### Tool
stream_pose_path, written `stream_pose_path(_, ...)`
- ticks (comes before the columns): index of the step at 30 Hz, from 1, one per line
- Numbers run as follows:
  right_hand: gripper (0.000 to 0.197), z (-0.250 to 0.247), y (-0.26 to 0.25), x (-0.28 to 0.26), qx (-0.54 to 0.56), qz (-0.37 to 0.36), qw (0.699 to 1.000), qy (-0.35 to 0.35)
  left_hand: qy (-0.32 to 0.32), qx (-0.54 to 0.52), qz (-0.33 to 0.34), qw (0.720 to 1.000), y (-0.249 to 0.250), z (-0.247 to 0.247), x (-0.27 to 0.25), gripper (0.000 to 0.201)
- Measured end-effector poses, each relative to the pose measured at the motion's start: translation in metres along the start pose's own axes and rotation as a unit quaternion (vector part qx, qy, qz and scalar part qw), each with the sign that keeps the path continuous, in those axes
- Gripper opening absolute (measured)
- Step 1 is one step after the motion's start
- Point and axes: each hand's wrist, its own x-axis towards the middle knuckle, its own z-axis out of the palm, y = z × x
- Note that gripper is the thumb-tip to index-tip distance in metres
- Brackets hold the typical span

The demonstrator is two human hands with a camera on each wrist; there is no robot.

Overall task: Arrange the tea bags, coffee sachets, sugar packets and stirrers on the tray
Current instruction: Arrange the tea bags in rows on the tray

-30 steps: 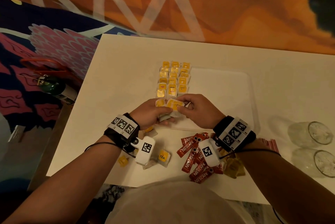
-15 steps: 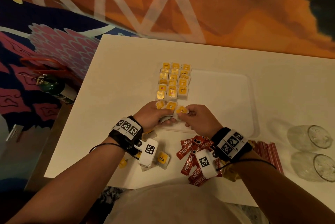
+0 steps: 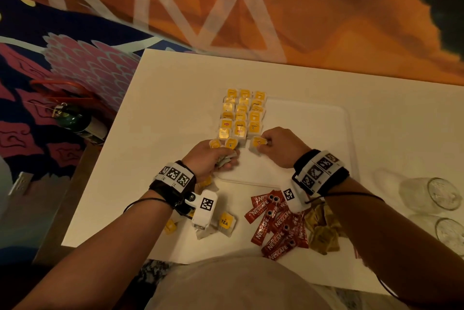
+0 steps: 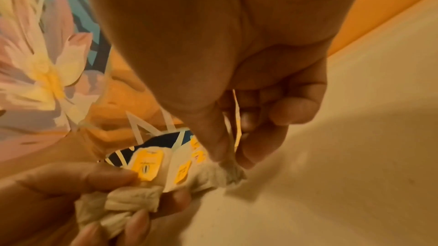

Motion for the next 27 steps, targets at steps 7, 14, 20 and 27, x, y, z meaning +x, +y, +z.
stream_pose_path(7,0.023,-0.007,-0.01,0.017,-0.114,0.002,0.993,-0.011,0.012,-0.012,-0.004,1.0,0.005,0.005,0.006,0.026)
stream_pose_path(14,0.017,0.002,-0.011,0.027,-0.088,0.027,0.995,0.044,0.005,-0.013,-0.006,1.0,0.008,0.009,0.007,0.03)
stream_pose_path(20,0.022,0.007,-0.01,0.027,-0.057,0.043,0.995,0.066,0.002,-0.037,-0.001,0.999,0.011,0.009,0.006,0.026)
stream_pose_path(27,0.034,0.005,-0.012,0.019,-0.011,0.061,0.993,0.104,0.013,-0.068,-0.005,0.998,0.011,0.01,0.0,0.02)
